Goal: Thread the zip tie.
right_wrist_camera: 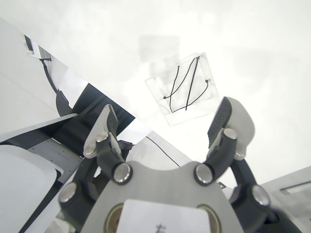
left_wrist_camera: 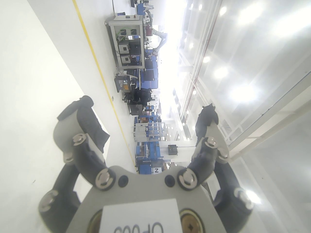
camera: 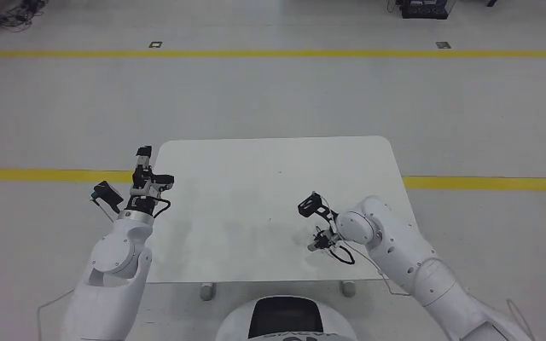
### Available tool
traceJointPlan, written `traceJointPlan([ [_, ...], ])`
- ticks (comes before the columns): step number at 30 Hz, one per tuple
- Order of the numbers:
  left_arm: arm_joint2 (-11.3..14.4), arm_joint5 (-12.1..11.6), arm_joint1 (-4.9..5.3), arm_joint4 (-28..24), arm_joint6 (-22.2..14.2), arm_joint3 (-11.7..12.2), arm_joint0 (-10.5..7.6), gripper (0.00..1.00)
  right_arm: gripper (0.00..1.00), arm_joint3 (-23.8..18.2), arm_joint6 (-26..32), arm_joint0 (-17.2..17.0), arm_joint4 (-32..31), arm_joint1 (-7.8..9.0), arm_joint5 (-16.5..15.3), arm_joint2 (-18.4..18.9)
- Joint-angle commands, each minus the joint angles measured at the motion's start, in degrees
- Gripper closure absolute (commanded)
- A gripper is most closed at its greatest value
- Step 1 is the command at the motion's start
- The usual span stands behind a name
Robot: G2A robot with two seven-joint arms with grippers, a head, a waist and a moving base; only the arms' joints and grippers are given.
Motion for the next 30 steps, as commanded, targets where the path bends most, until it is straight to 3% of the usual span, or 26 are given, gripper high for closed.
traceJointPlan([
  [1,0.0,0.0,0.0,0.0,0.0,0.0,0.0,0.0,0.5,0.33,0.08,0.07,0.15,0.02,-0.12,0.02],
  [3,0.0,0.0,0.0,0.0,0.0,0.0,0.0,0.0,0.56,0.95,-0.18,0.19,0.5,-0.05,-0.16,-0.11],
  [8,0.0,0.0,0.0,0.0,0.0,0.0,0.0,0.0,0.58,3.65,-1.91,1.02,1.43,-0.58,-0.23,-1.4],
  [22,0.0,0.0,0.0,0.0,0.0,0.0,0.0,0.0,0.79,8.12,-4.83,2.69,1.37,-1.56,0.73,-3.6],
  [30,0.0,0.0,0.0,0.0,0.0,0.0,0.0,0.0,0.82,12.04,-6.82,3.82,2.11,-2.36,1.08,-4.94],
])
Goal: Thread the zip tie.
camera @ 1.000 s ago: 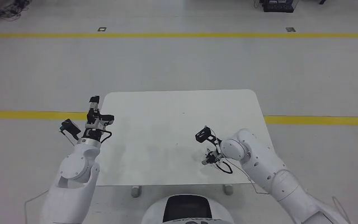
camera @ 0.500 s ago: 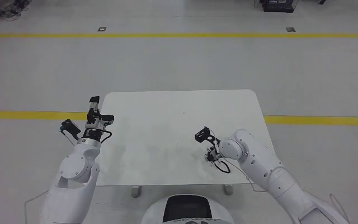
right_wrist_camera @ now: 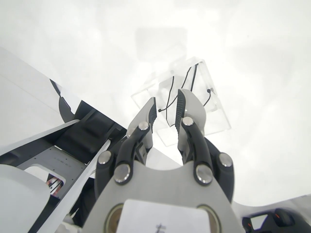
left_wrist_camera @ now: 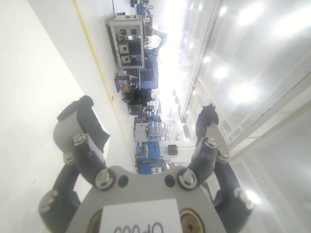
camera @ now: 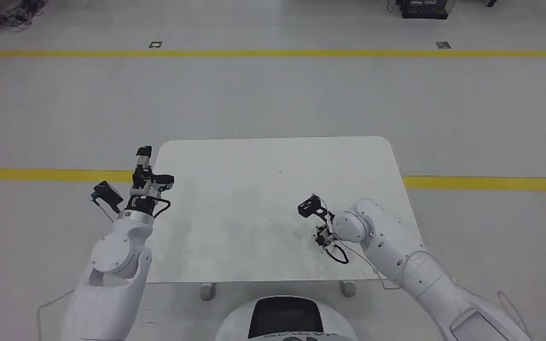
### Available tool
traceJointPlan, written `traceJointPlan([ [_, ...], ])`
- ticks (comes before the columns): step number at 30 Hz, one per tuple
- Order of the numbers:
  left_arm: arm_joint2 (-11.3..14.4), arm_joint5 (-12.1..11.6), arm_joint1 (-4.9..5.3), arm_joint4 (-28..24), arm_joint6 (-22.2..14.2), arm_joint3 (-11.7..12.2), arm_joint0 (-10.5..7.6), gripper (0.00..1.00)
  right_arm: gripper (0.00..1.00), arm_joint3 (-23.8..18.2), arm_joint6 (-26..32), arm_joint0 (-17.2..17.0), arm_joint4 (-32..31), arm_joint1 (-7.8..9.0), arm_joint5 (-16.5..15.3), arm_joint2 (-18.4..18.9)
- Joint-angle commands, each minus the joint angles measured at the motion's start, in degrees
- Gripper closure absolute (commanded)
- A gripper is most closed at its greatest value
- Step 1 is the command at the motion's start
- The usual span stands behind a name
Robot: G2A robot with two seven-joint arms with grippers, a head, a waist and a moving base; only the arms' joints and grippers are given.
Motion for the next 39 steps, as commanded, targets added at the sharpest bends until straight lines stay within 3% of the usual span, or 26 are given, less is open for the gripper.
traceJointPlan([
  [1,0.0,0.0,0.0,0.0,0.0,0.0,0.0,0.0,0.82,0.88,-0.34,0.33,0.14,-0.21,0.01,-0.39],
  [10,0.0,0.0,0.0,0.0,0.0,0.0,0.0,0.0,0.89,4.23,-1.6,2.05,0.07,-1.33,0.77,-2.32],
  [20,0.0,0.0,0.0,0.0,0.0,0.0,0.0,0.0,0.85,7.49,-1.91,3.65,0.59,-2.53,0.79,-4.13],
  [39,0.0,0.0,0.0,0.0,0.0,0.0,0.0,0.0,0.87,10.97,-2.19,5.22,0.14,-4.11,1.4,-6.22],
])
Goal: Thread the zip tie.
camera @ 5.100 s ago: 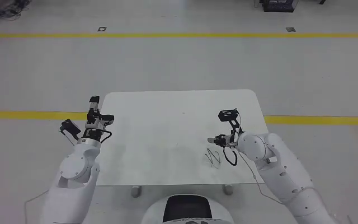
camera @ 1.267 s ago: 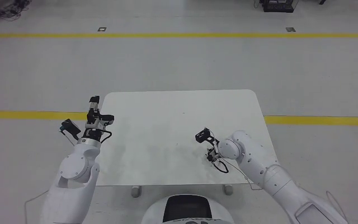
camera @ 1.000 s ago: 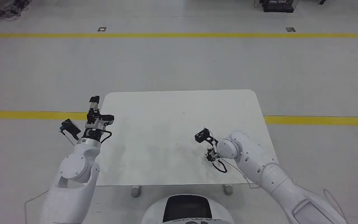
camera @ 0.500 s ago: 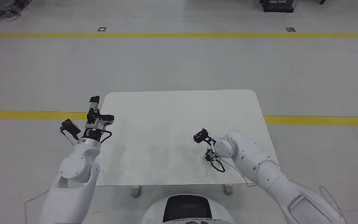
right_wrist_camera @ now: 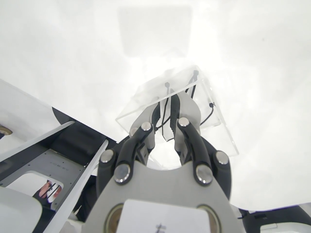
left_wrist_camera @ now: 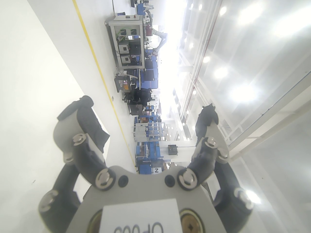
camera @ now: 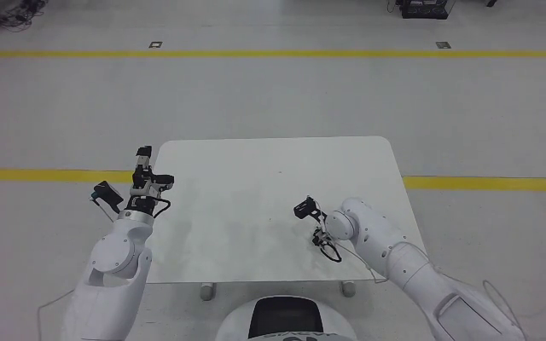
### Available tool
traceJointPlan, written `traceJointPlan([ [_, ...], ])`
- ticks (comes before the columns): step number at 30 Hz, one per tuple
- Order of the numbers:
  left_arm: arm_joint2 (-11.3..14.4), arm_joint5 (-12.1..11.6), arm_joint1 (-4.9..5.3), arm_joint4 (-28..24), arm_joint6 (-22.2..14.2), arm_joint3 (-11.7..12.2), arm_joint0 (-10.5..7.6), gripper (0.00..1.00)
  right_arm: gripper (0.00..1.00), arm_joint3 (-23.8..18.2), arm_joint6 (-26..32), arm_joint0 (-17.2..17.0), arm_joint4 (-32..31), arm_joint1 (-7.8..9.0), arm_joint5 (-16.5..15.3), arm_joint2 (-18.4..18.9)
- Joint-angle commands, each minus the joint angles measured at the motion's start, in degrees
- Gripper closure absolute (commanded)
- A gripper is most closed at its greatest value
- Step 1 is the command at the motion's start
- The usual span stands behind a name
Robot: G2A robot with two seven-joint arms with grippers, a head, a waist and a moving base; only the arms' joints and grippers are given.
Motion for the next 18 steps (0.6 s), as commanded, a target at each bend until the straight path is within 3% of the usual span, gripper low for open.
traceJointPlan([
  [1,0.0,0.0,0.0,0.0,0.0,0.0,0.0,0.0,0.88,0.27,-0.04,0.12,-0.09,-0.14,0.14,-0.15],
  [10,0.0,0.0,0.0,0.0,0.0,0.0,0.0,0.0,0.88,1.18,0.07,0.53,-0.85,-0.76,1.07,-0.81],
  [13,0.0,0.0,0.0,0.0,0.0,0.0,0.0,0.0,1.0,1.33,0.04,0.61,-1.03,-0.89,1.31,-0.85],
  [18,0.0,0.0,0.0,0.0,0.0,0.0,0.0,0.0,1.0,0.74,0.13,0.43,-1.62,-0.86,1.82,-0.49],
])
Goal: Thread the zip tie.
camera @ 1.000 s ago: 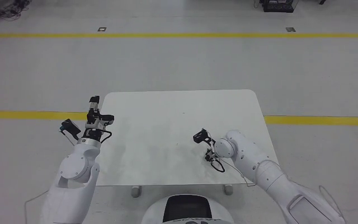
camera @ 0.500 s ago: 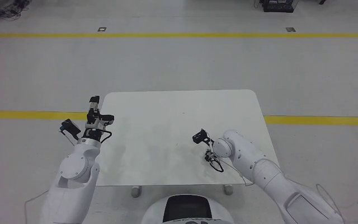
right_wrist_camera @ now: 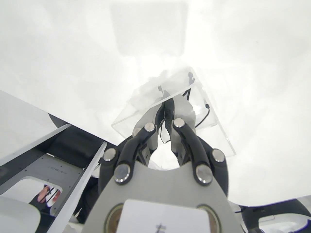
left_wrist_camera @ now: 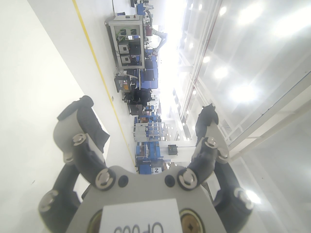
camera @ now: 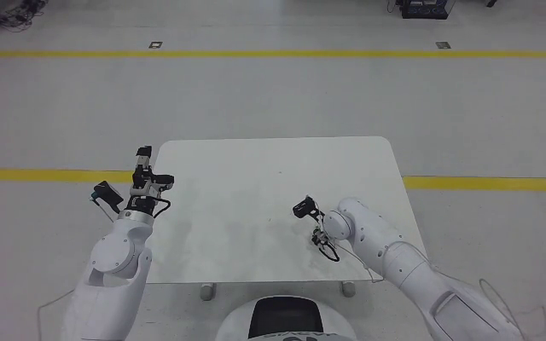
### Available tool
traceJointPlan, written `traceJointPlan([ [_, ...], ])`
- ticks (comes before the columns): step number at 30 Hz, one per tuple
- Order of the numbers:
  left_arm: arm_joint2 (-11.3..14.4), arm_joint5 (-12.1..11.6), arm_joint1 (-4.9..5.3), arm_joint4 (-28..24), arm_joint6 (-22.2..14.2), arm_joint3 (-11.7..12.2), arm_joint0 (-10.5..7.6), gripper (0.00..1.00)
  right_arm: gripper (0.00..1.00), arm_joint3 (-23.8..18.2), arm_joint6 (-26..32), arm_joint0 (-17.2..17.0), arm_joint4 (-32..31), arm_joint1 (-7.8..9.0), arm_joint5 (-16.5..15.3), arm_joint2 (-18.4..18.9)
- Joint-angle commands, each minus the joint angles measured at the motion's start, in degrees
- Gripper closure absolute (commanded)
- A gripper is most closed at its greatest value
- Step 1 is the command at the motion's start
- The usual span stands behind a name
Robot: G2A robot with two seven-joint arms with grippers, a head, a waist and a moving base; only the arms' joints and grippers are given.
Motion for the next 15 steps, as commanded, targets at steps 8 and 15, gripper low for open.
traceJointPlan([
  [8,0.0,0.0,0.0,0.0,0.0,0.0,0.0,0.0,1.0,-5.35,1.57,-1.84,-1.81,1.32,1.01,2.85],
  [15,0.0,0.0,0.0,0.0,0.0,0.0,0.0,0.0,1.0,-14.05,2.52,-6.61,-2.18,4.03,-0.22,9.25],
])
